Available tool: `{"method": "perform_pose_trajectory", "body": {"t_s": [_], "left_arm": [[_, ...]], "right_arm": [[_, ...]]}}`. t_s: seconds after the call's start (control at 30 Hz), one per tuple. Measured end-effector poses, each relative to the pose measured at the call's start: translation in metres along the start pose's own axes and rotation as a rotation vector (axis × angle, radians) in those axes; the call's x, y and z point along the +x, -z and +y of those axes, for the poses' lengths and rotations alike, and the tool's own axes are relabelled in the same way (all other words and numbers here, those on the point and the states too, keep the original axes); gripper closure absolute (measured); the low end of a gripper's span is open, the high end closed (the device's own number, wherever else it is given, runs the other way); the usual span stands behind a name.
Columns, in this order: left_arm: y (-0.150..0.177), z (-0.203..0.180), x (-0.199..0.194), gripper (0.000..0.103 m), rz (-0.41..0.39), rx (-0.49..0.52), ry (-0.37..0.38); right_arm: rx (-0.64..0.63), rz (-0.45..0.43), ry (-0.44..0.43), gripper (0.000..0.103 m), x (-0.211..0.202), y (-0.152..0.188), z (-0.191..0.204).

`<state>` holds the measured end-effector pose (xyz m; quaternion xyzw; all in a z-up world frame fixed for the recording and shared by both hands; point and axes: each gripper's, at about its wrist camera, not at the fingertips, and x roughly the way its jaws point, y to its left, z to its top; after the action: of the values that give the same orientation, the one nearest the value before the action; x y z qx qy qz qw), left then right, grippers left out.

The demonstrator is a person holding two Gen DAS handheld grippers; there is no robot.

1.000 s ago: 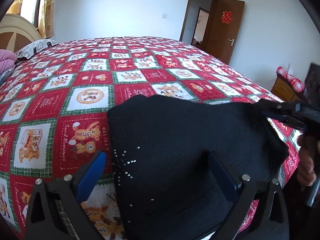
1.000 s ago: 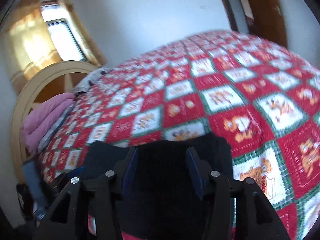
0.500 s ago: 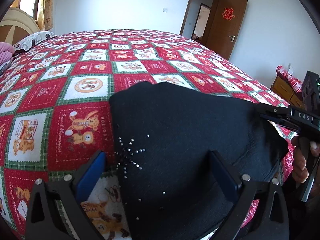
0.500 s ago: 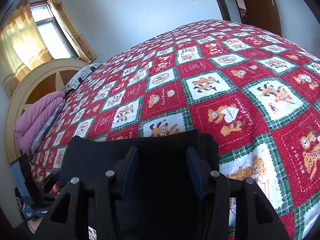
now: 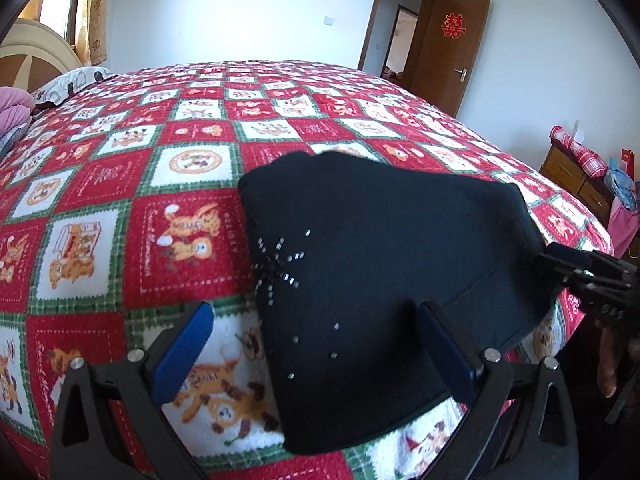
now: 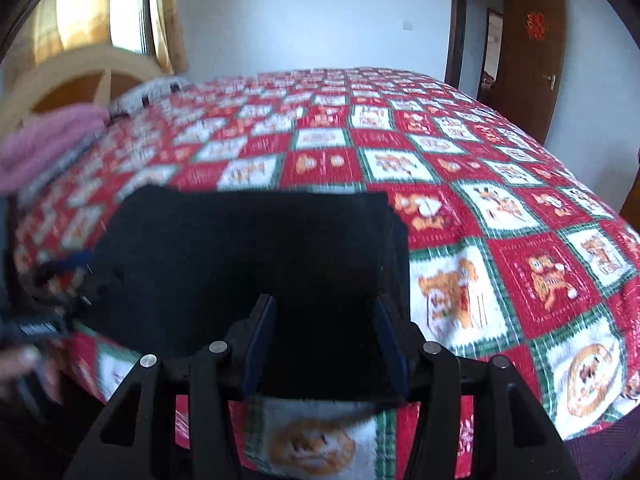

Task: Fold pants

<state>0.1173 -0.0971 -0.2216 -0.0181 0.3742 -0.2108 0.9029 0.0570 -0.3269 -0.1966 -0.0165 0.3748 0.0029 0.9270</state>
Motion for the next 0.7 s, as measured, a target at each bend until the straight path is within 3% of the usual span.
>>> {"method": "perform_pose_trajectory", "body": {"t_s": [0.13,0.3,0.57,0.7], "left_arm": [[0.004,0.001,-0.001,0.000,0.006,-0.008,0.007],[0.007,-0.004,-0.007,0.000,-0.011,0.012,0.016],[0.009,-0.001,-0.003,0.000,0.001,0.003,0.030],[0.004,0.003,-0.009,0.000,-0.023,-0.008,0.018]], "right_arm": [[-0.038,0.031,0.038,0.050,0.009,0.005,0.002],[0.100,-0.027,0.001,0.050,-0.011,0.004,-0.022],[0.141,0.031,0.023,0.043,0.007,0.012,-0.044],[0.201,-0.020,-0.050,0.043,-0.005,0.008,-0.053]]}}
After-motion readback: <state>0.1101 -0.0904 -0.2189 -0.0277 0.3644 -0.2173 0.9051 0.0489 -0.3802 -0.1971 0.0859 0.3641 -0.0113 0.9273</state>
